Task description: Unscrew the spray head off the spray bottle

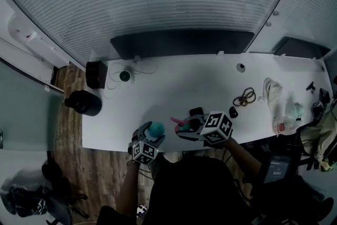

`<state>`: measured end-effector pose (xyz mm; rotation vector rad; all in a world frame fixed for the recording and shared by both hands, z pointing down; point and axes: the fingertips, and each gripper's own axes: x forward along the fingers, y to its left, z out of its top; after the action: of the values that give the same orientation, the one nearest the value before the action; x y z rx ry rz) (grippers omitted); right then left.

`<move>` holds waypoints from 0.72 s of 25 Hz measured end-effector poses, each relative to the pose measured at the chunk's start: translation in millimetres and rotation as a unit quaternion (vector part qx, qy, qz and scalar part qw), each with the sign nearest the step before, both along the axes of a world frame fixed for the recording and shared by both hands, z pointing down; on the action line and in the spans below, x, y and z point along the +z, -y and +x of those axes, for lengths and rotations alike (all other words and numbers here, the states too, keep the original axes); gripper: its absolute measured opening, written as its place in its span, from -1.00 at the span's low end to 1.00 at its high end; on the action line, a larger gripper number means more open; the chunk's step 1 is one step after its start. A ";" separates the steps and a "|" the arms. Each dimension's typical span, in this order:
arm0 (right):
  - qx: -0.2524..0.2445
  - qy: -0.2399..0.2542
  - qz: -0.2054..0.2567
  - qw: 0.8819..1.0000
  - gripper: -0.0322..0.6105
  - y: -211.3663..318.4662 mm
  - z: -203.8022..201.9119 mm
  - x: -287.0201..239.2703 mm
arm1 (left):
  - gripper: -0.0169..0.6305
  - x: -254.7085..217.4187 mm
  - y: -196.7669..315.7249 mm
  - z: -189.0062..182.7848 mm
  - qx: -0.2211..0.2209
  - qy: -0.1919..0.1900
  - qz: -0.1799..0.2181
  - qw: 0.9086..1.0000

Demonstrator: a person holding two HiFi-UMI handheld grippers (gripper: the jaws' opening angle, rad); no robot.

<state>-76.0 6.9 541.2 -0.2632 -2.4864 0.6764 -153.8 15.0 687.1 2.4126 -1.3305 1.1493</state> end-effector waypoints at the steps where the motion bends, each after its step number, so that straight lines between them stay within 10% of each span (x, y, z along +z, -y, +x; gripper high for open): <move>1: 0.009 0.003 -0.006 1.000 -0.49 4.8 0.3 -1.7 | 0.21 2.9 0.5 -7.3 -0.012 -0.009 0.001 1.000; 7: 0.054 0.080 -0.055 0.994 -0.49 24.8 4.6 -11.3 | 0.21 3.6 11.3 -69.1 -0.117 -0.088 0.037 0.989; 11: 0.166 0.207 -0.145 0.953 -0.49 51.8 -12.1 -22.3 | 0.21 -7.2 23.5 -87.1 -0.113 -0.189 0.073 0.973; 18: 0.295 0.234 -0.050 0.925 -0.49 63.4 -38.9 45.0 | 0.21 -47.0 46.2 -99.4 -0.067 -0.248 0.101 0.961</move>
<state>-114.9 -56.4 586.2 0.3543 -3.0182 1.0873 -253.2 -31.2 640.1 2.4629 -1.4542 0.3453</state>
